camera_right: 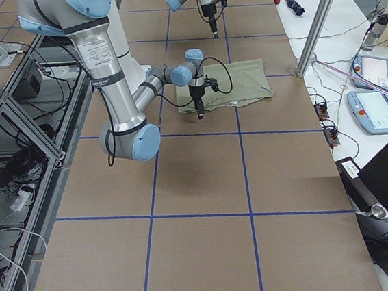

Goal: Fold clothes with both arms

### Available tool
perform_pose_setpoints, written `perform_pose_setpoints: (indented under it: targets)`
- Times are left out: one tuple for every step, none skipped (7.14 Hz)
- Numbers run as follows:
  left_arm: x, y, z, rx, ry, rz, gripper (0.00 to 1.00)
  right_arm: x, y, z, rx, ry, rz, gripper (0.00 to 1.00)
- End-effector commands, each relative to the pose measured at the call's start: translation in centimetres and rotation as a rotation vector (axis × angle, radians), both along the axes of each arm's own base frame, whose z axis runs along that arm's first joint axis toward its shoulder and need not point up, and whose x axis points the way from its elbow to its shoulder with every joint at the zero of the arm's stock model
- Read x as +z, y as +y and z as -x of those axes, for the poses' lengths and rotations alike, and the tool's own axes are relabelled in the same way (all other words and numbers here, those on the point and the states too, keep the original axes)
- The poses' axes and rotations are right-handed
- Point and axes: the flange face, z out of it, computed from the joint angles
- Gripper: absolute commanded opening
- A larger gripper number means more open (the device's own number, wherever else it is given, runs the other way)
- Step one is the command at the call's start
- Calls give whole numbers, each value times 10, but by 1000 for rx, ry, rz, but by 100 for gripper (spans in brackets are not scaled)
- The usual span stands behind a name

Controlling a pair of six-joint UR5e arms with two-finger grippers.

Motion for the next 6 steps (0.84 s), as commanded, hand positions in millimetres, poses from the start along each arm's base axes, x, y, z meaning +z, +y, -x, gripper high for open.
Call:
perform_pose_setpoints:
  targets:
    - [-4,2,2,0,6,-5,100,15,-7,-15,-8,22,-7,100]
    - [-10,4,5,-1,15,-11,100,12,-16,-22,0,18,-17,100]
    - [-15,7,9,-1,26,-20,100,4,-28,-30,13,2,-17,100]
    - [-16,8,9,0,28,-23,100,-25,-47,-30,29,-47,-22,100]
    - [-14,7,10,0,23,-28,100,-55,-72,-12,20,-68,-51,100]
    - [-14,7,10,-3,21,-31,100,-67,-89,7,11,-61,-56,100]
